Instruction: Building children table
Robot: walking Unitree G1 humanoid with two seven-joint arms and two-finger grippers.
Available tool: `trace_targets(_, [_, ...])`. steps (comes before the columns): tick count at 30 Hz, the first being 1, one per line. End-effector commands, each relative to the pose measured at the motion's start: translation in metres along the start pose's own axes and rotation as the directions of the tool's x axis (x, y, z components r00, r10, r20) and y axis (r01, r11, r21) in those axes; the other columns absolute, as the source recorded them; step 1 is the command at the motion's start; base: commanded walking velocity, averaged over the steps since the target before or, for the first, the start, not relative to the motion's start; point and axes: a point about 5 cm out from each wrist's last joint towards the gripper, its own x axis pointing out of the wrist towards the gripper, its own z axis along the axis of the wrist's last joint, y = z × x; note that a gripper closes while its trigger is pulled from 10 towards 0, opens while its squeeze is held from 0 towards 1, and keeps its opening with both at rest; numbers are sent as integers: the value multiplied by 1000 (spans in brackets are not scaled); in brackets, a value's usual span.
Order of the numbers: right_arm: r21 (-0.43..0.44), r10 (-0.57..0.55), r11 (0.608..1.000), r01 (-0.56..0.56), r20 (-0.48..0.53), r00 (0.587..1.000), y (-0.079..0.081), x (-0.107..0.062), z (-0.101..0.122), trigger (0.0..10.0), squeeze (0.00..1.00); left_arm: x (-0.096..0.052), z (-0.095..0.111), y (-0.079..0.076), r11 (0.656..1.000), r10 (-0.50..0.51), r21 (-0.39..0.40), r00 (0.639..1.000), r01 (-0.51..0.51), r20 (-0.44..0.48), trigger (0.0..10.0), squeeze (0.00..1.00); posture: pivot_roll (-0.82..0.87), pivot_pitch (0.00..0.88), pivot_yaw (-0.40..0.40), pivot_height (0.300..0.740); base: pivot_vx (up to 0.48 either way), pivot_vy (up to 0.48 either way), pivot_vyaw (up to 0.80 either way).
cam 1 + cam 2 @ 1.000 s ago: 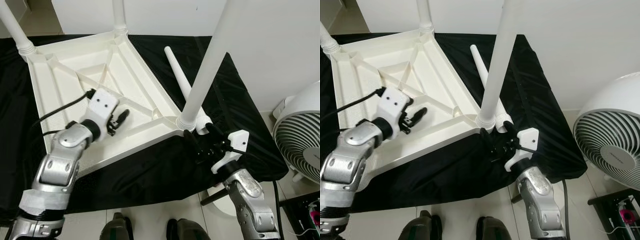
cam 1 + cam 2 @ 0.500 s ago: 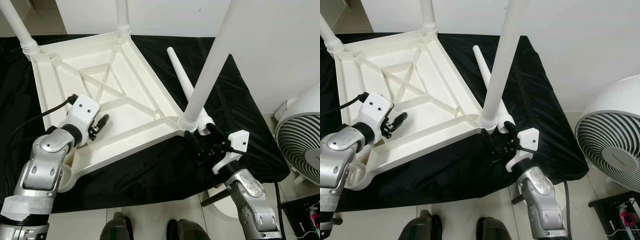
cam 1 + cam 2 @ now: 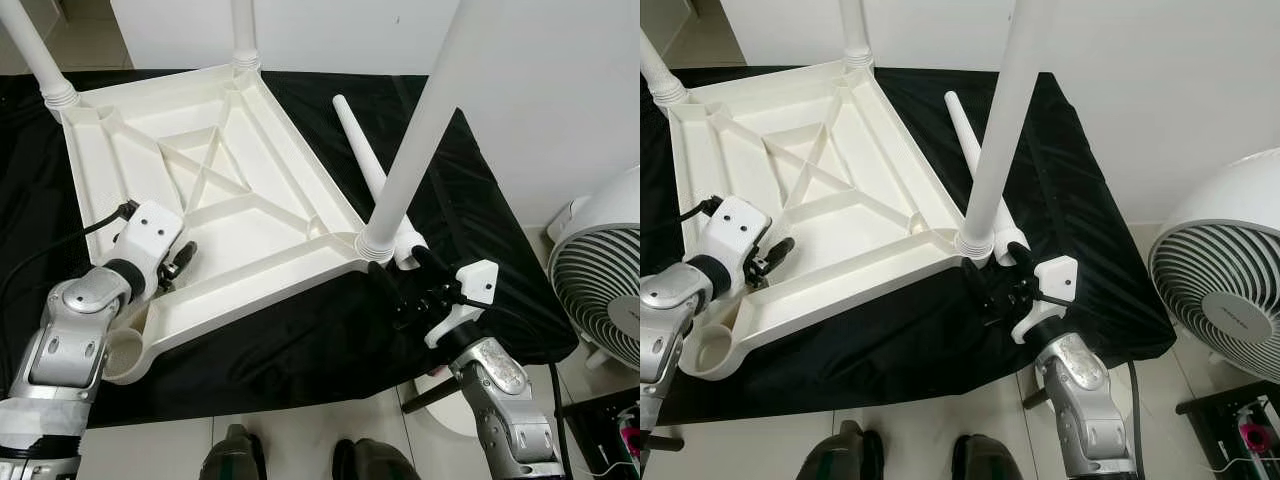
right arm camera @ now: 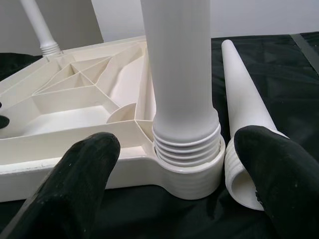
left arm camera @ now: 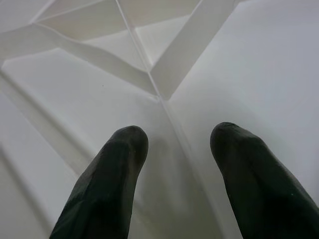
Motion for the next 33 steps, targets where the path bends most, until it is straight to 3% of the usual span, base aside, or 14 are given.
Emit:
trace_targets(1, [-2,0,1000,0,-15,1000,-2,-2,-3,10000,0,-1,-6,3,999,49,14,998,-49,-42,10000,0,-12,62,-20,740,0,0,0])
trace_targets(11, [-6,6,1000,-6,-16,1000,-3,-1,-4,10000,0,0,-8,1,999,19,-25,998,-20,-54,10000,0,-11,53,-19,740,0,0,0])
trace_targets(13, [-11,-2,1000,2,0,1000,-3,1,-3,10000,0,0,5,-6,995,-12,-101,998,18,54,10000,0,-11,50,-19,740,0,0,0])
trace_targets(14, [-11,-2,1000,2,0,1000,-3,1,-3,10000,0,0,5,-6,995,-12,-101,998,18,54,10000,0,-11,50,-19,740,0,0,0])
trace_targets(15, [-36,-12,999,13,10,1000,-4,1,-1,10000,0,-1,15,-13,989,-36,-138,990,55,138,10000,0,-10,51,-20,740,0,0,0])
trace_targets(16, [-36,-12,999,13,10,1000,-4,1,-1,10000,0,-1,15,-13,989,-36,-138,990,55,138,10000,0,-10,51,-20,740,0,0,0])
trace_targets(19, [-55,-39,998,40,21,999,-5,1,-2,10000,0,-4,30,-29,978,-72,-172,965,118,251,10000,0,-8,56,-20,740,0,0,0])
trace_targets(28, [-53,-93,994,94,32,995,-8,-1,-2,10000,0,-8,38,-47,960,-100,-220,945,174,311,10000,0,-4,70,-15,740,0,0,0])
trace_targets(33, [-53,-93,994,95,34,995,-8,0,-2,10000,0,-9,39,-48,957,-106,-226,942,184,318,10000,0,-4,70,-15,740,0,0,0])
